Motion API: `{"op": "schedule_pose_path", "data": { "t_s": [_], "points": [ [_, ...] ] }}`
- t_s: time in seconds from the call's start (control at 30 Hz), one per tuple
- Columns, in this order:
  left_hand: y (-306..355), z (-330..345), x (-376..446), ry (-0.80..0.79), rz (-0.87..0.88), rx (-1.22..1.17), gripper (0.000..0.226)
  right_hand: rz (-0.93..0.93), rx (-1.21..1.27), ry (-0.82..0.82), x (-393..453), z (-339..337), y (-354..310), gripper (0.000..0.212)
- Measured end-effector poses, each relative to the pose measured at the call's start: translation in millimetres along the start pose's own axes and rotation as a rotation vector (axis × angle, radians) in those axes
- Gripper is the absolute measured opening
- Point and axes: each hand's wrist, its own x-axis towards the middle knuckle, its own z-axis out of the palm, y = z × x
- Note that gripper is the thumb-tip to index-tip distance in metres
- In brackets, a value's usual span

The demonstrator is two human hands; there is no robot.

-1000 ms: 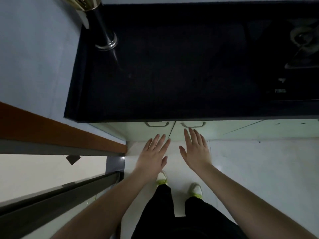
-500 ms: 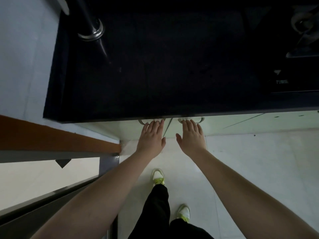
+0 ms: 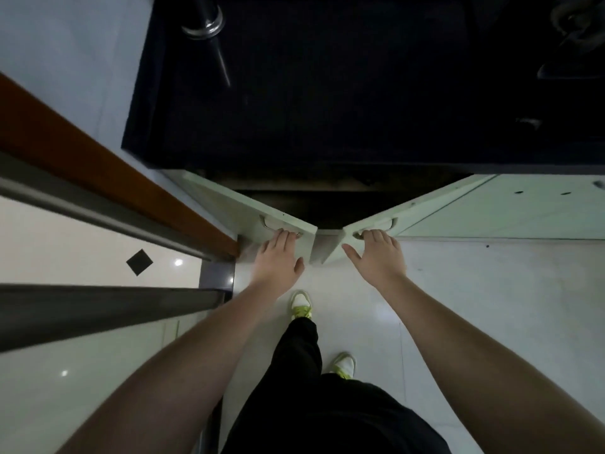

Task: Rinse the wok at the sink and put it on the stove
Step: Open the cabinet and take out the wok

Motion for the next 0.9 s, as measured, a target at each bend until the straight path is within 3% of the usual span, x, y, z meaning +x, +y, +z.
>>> {"op": "schedule_pose_path", "data": {
  "t_s": [0.33,0.5,0.57,0.77,0.9],
  "points": [
    [-36.2,40.9,-119.5,0.020,-0.217,-0.059,0.070,0.104,-0.003,-0.002,-108.3,31.5,87.3,0.103],
    [-56.6,43.1,-144.0,0.026,-0.286,-0.043,0.070,0.141,0.047,0.046,-133.3,38.1,122.8,0.090],
    [-57.9,40.7,-144.6,0.085,-0.312,-0.068,0.064,0.145,0.071,0.071,-139.8,38.7,129.3,0.079],
    [-36.6,35.1,-130.7,0.251,-0.404,-0.147,0.051,0.199,0.129,0.143,-150.0,31.3,135.2,0.073],
    [-23.1,30.6,-128.6,0.364,-0.374,-0.143,0.074,0.099,0.089,0.199,-154.9,27.1,133.9,0.071]
  ]
}}
